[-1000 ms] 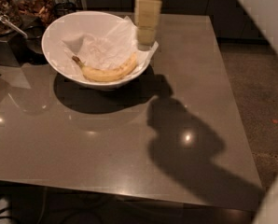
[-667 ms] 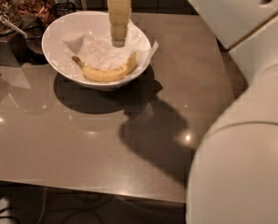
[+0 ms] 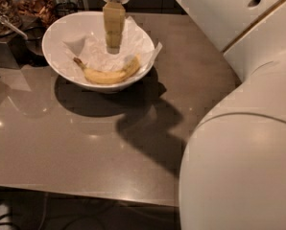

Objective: Pick banana from white bowl

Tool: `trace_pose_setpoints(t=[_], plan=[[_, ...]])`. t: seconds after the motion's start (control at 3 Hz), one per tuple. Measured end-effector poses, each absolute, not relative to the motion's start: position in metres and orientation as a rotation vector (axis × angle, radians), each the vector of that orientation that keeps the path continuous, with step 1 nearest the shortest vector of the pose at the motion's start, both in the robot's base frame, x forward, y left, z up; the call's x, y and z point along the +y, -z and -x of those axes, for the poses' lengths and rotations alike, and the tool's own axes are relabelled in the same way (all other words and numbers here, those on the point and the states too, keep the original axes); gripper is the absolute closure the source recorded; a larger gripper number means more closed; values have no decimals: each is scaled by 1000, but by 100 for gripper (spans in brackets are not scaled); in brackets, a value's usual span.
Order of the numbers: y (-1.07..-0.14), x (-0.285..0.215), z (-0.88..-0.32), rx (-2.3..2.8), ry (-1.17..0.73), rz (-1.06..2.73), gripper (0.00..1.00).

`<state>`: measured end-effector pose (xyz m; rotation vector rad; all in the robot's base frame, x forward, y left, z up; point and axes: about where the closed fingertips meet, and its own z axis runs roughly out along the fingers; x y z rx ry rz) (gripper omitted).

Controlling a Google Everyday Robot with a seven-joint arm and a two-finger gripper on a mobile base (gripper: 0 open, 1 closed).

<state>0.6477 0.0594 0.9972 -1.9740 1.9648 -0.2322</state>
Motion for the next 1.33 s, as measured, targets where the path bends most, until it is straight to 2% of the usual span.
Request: trace_pose_setpoints(t=[0.33,1.0,1.33], plan=[[-986,61,-653,1944,187,1982,18],[-958,61,-656,1893,178,2071,16],[-933,58,-661,1898,156,2121,32]])
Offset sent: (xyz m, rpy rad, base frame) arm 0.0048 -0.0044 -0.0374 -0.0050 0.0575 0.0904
